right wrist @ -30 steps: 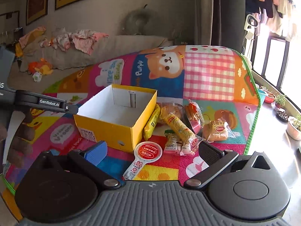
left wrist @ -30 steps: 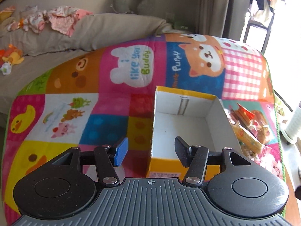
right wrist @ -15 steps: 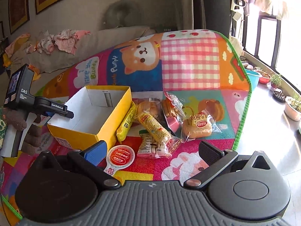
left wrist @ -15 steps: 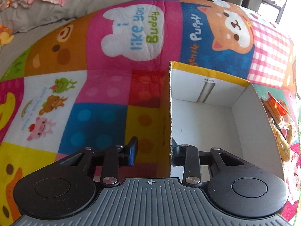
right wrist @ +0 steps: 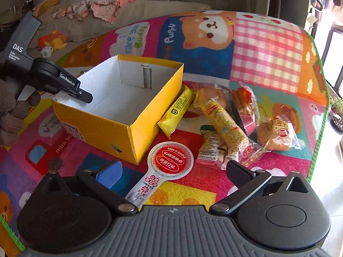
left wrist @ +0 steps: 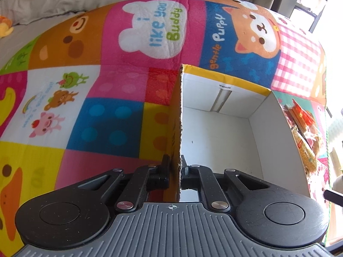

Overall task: Organize objects
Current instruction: 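Clamp the box wall with the left gripper while the right gripper approaches the red-white paddle card, then close the right gripper on the red-white paddle card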

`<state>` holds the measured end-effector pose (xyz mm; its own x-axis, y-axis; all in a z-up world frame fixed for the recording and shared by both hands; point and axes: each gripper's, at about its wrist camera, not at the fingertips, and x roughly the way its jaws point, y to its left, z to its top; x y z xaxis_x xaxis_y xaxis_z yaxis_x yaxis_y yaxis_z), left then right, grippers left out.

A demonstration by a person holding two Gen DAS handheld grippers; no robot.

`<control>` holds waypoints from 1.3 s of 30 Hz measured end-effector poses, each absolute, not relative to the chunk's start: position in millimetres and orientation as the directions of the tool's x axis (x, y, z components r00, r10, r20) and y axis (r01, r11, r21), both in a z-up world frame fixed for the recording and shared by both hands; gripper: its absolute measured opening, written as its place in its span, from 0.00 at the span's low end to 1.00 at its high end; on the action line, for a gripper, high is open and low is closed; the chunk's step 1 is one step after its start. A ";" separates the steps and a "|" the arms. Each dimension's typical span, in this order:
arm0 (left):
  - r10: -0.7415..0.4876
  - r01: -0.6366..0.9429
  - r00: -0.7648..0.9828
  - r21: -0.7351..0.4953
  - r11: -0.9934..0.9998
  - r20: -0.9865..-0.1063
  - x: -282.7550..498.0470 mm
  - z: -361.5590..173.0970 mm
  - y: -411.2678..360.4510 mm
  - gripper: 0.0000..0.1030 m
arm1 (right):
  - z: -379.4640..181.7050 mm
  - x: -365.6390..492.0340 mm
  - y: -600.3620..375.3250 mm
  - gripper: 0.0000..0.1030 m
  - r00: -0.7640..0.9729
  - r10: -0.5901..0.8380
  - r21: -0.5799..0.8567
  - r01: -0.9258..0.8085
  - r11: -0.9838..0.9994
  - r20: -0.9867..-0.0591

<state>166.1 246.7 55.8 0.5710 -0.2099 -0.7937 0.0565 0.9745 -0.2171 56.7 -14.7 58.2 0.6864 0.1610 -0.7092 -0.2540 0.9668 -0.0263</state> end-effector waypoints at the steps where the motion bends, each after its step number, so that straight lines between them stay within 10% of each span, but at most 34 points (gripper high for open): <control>1: -0.210 0.052 0.569 -0.221 0.974 -0.795 166.1 56.3 248.8 0.09 | 53.9 60.5 -12.0 1.00 0.680 0.163 -0.025 -0.258 0.966 -0.715; 12: -0.229 0.016 0.545 -0.263 0.965 -0.807 165.8 56.0 259.5 0.10 | 17.9 92.8 5.8 0.86 0.649 0.127 -0.078 -0.278 0.957 -0.750; 15: -0.242 0.000 0.531 -0.285 0.959 -0.812 165.9 56.6 260.6 0.10 | 22.1 90.4 2.6 0.59 0.654 0.120 -0.089 -0.277 0.957 -0.747; 39: -0.186 0.065 0.631 -0.188 0.980 -0.753 146.1 47.2 247.9 0.10 | 52.8 55.3 34.5 0.75 0.800 0.110 -0.194 -0.273 0.942 -0.590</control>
<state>146.1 247.9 47.2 0.6313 -0.1861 -0.7529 0.0646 0.9800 -0.1881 55.3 34.5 52.8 0.7997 0.1099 -0.5903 -0.2726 0.9424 -0.1938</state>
